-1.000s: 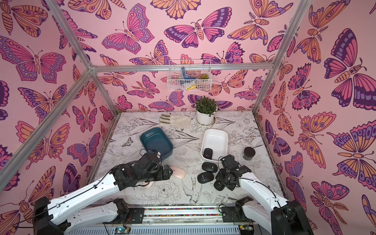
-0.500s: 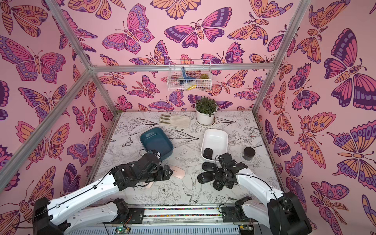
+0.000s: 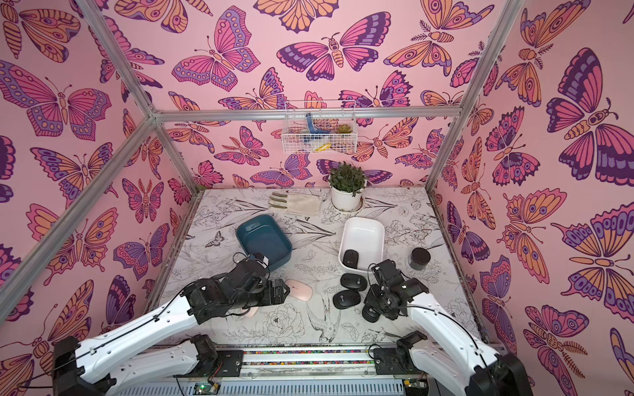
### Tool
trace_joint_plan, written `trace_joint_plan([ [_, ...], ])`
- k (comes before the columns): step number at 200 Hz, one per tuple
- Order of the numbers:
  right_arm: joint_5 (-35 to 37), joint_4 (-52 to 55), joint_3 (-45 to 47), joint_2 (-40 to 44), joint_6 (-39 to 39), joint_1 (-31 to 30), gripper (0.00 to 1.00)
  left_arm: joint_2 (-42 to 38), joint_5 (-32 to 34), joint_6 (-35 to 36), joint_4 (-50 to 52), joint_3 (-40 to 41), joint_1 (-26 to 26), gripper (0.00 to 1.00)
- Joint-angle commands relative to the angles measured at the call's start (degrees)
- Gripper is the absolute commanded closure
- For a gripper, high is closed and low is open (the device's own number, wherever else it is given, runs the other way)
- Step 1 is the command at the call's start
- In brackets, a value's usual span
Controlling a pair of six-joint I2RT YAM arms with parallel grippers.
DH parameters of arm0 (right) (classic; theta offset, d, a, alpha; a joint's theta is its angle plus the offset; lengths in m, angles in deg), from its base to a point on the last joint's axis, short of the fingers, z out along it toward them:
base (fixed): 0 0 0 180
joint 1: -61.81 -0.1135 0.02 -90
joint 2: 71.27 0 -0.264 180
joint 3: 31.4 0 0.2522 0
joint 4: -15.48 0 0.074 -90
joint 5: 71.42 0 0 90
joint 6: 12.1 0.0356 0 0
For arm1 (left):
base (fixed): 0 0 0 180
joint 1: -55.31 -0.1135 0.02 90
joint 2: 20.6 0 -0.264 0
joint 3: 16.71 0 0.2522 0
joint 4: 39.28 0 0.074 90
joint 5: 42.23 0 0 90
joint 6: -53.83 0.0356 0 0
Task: Place the mice by color into the storage box
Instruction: Pick up the mouse from the center of the board, then place the mouse in the storage box.
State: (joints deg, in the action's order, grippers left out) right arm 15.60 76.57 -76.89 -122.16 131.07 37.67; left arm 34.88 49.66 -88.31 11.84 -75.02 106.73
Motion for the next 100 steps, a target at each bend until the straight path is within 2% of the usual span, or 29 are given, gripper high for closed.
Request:
trace_joint_plan([
  [1, 4.8, 10.6, -6.9, 5.1, -2.6, -0.6, 0.56, -0.8, 1.4, -0.2, 0.5, -0.2, 0.3, 0.01],
  [15, 8.0, 12.2, -11.6, 5.2, -5.1, -0.6, 0.56, -0.6, 1.5, 0.1, 0.5, -0.8, 0.3, 0.01],
  [29, 10.8, 12.0, -17.3, 1.4, -8.8, -0.6, 0.56, 0.1, 1.4, 0.6, 0.5, -1.5, 0.3, 0.01],
  [100, 14.4, 7.8, -42.6, -35.7, -23.9, 1.1, 0.56, 0.7, 0.5, 0.2, 0.5, -1.4, 0.3, 0.01],
])
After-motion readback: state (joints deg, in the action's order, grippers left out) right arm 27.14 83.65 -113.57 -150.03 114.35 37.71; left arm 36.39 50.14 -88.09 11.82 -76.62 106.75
